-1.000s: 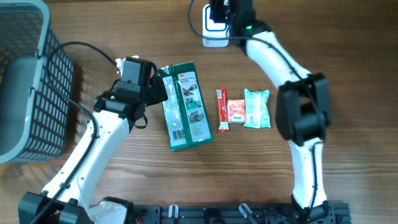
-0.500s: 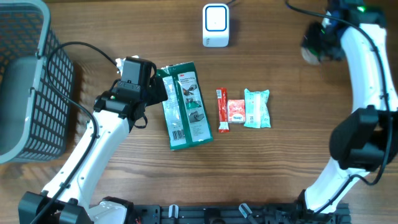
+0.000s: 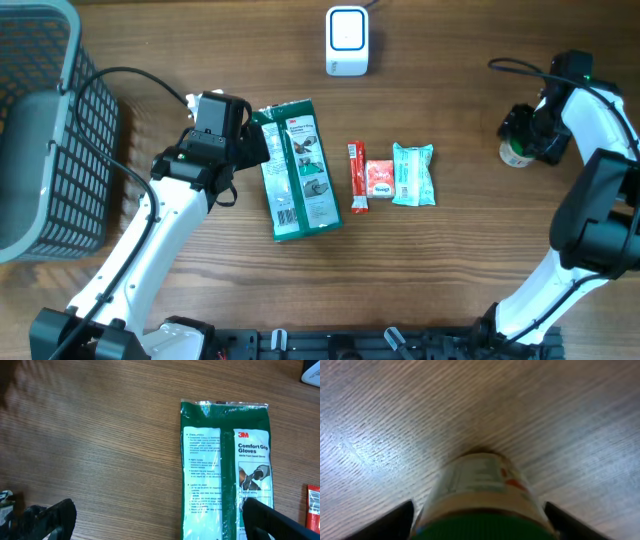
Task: Scan the item barcode
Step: 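Move the jar right and set it down, opening the right gripper, then lower the right gripper onto the mint-green tissue pack and grasp it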
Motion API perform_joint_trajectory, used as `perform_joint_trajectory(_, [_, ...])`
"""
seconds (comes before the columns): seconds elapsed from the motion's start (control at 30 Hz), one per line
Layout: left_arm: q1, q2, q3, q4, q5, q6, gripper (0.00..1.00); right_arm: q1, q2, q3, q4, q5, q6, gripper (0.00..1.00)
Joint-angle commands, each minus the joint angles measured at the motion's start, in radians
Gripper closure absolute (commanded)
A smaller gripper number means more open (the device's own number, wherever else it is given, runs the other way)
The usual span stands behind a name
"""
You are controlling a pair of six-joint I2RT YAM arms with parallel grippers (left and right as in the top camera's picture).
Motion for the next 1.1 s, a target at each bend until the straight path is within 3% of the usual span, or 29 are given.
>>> perform_joint_trajectory(0.0, [0.006, 0.002, 0.008, 0.003, -0.016, 0.011, 0.0, 0.002, -0.006, 0.053, -0.055, 0.015, -0.051, 0.0])
perform_joint_trajectory(0.23, [0.006, 0.002, 0.008, 0.003, -0.016, 0.011, 0.0, 0.005, -0.033, 0.338, -0.361, 0.006, -0.103, 0.01])
perform_joint_trajectory(0.3, [0.006, 0.002, 0.008, 0.003, -0.016, 0.011, 0.0, 0.011, -0.043, 0.396, -0.431, -0.108, -0.18, 0.09])
perform_joint_trajectory(0.47, [0.006, 0.002, 0.008, 0.003, -0.016, 0.011, 0.0, 0.045, -0.07, 0.405, -0.516, -0.468, -0.392, 0.27])
perform_joint_trajectory(0.6, [0.006, 0.002, 0.008, 0.003, -0.016, 0.011, 0.0, 0.089, -0.069, 0.348, -0.536, -0.49, -0.402, 0.3])
perform_joint_trajectory(0.87, [0.006, 0.002, 0.008, 0.003, -0.016, 0.011, 0.0, 0.245, -0.067, 0.012, -0.264, -0.432, -0.298, 0.36])
perform_joint_trajectory(1.07, [0.006, 0.002, 0.008, 0.003, -0.016, 0.011, 0.0, 0.324, -0.067, -0.17, -0.025, -0.417, -0.292, 0.47])
